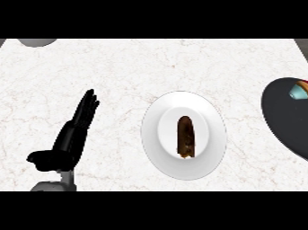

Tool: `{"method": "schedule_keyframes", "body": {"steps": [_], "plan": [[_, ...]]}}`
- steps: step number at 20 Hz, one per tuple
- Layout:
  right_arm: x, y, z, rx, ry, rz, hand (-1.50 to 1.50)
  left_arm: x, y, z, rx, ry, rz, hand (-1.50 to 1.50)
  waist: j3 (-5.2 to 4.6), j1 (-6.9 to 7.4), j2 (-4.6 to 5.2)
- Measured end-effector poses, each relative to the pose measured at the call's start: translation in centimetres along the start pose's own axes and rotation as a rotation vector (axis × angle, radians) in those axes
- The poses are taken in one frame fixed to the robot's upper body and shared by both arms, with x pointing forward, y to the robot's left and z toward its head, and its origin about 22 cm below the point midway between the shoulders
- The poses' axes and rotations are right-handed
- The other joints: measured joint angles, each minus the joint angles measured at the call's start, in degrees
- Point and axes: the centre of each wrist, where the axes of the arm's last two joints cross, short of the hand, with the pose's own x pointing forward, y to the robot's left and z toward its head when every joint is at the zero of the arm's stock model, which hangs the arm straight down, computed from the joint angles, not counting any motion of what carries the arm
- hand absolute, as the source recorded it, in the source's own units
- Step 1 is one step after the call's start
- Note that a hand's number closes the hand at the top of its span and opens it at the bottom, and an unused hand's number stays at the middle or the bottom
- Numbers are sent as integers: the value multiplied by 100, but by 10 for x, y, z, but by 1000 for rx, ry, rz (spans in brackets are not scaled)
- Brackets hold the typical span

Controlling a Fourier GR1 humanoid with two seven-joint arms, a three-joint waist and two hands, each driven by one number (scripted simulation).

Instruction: Pick the cupcake from the plate and place it in the pan

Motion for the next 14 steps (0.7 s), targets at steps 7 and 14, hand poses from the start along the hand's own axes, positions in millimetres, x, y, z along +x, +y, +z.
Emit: {"method": "schedule_keyframes", "body": {"steps": [7, 14], "plan": [[7, -2, 15, -4, 13, 49, -150, -2, -8, 4, -1, -3, -3, 0, 2, 5, 1], [3, -6, 17, -20, -1, 113, -150, -1, -5, 5, -2, -3, -3, 0, 3, 13, 2]]}}
